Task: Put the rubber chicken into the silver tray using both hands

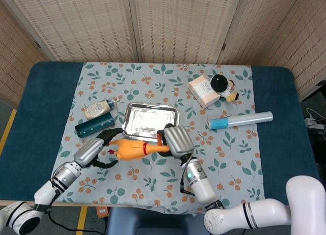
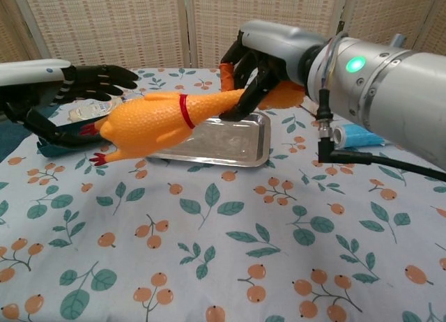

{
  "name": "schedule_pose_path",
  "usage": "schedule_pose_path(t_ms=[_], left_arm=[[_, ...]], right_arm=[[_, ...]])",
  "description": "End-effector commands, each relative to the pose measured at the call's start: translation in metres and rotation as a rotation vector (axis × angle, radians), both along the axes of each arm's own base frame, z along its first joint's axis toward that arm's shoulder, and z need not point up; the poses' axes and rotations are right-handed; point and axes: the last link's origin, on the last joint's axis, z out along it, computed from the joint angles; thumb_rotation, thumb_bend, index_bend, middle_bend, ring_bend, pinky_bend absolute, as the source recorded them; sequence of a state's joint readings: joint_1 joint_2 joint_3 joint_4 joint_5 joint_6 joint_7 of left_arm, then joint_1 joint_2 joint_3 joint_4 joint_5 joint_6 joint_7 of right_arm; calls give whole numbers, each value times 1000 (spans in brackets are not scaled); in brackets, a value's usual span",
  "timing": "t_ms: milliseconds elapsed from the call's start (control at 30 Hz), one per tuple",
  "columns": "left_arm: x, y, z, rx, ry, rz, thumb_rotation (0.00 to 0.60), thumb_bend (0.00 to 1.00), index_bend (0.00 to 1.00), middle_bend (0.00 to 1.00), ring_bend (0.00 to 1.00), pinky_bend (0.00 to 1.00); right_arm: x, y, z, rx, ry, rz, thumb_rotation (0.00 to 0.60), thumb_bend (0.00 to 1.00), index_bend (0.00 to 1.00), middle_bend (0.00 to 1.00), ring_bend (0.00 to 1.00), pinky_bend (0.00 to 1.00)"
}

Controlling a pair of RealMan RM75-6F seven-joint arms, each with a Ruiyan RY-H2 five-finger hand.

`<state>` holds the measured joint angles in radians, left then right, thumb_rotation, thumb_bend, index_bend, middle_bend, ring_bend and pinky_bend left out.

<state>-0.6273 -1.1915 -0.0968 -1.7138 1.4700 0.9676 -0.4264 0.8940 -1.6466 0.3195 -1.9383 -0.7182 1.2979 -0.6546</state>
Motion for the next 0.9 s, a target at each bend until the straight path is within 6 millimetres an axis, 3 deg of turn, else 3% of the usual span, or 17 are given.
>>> schedule_pose_path(t_ms=[33, 233, 400, 667, 800, 900], left_arm=[[-19, 24, 16, 127, 30, 64, 600, 318, 0, 0, 0, 0], [-27, 38, 26, 223, 56, 81, 600, 330, 0, 0, 0, 0], [-30, 34, 38, 262, 68, 80, 600, 340, 0, 0, 0, 0], [-37, 16, 50, 260, 100, 48, 600, 347, 0, 0, 0, 0], [-39, 14, 50, 254, 102, 48, 600, 349, 0, 0, 0, 0], [-45, 15, 51, 211, 122, 64, 600, 354, 0, 0, 0, 0]], right_arm=[[-7, -4, 7, -11, -8, -14, 600, 385, 930, 694, 868, 1000], [-27, -17, 12, -17, -28, -67, 600, 384, 930, 695, 868, 1000], [-47, -38, 2, -80, -42, -104, 600, 384, 930, 699, 862, 1000], [-58, -68, -37, -167, -169, -172, 600, 384, 937, 706, 849, 1000], [-60, -73, -46, -169, -182, -187, 600, 384, 939, 708, 844, 1000], [-62, -84, -71, -135, -187, -226, 600, 384, 939, 708, 835, 1000]])
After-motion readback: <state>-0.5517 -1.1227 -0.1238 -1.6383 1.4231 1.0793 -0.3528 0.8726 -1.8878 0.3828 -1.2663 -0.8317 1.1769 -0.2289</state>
